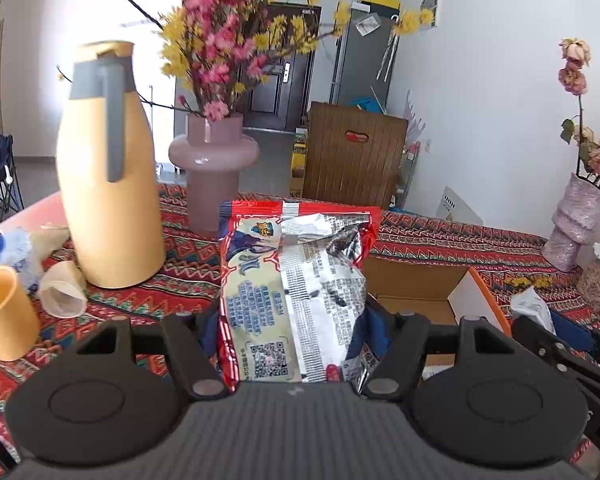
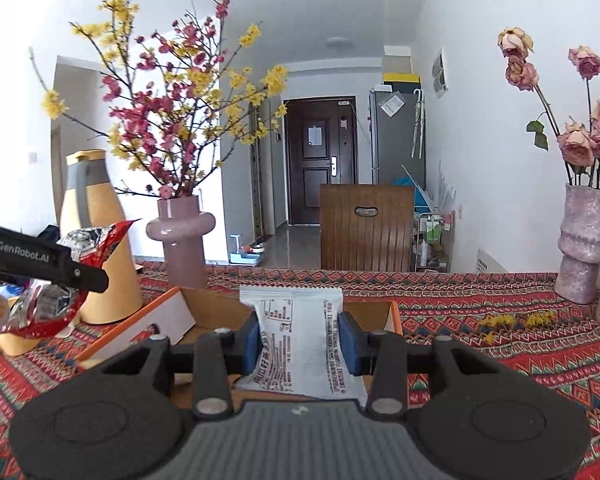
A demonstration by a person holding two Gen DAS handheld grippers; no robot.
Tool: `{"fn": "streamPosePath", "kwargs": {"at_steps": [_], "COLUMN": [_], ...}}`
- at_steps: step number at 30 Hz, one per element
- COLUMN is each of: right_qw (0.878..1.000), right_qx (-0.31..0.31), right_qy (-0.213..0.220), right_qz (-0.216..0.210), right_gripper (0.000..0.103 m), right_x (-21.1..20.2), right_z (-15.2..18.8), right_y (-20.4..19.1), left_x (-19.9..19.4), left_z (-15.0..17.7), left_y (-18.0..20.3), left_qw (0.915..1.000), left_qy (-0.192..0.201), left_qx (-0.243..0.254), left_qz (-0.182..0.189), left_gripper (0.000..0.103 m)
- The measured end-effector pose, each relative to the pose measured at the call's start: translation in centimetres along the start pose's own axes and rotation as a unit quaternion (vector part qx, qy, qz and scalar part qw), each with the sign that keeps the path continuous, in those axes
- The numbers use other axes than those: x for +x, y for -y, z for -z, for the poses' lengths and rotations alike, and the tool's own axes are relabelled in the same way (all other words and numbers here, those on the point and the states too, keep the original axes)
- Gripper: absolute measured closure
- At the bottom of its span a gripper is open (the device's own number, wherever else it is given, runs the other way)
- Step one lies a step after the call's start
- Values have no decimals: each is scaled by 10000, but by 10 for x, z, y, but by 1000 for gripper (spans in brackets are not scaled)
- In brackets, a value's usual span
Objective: Organize snacks
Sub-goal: 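Lift both held packets over the cardboard box, then open both tools to drop the packets into the box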
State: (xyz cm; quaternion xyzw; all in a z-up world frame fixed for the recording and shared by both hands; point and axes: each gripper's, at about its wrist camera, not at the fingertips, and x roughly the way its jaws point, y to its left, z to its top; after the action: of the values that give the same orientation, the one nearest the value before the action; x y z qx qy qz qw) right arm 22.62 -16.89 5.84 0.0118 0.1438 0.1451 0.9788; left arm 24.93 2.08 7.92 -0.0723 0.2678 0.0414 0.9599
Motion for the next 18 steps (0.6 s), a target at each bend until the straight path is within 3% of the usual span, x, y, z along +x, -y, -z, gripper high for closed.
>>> {"fn": "streamPosePath", "kwargs": {"at_steps": [4, 9, 18], "right_qw": [9999, 9992, 9970], "right_qx": [60, 159, 32], "right_qy": [-78, -285, -665], "right_qz": [74, 252, 389], "right_gripper": [64, 64, 64], "right_x": [28, 55, 72], "right_z": [-3, 19, 31], "right_y": [2, 11, 6], "left_x": [29, 52, 74], "left_z": [-2, 10, 22], "left_y": [4, 8, 7], "left_qw": [10000, 9998, 9995], "left_qy": [-43, 153, -146], "left_qx": [-11, 84, 212], "left_qz": [-48, -52, -155], "left_gripper": [35, 35, 35]}}
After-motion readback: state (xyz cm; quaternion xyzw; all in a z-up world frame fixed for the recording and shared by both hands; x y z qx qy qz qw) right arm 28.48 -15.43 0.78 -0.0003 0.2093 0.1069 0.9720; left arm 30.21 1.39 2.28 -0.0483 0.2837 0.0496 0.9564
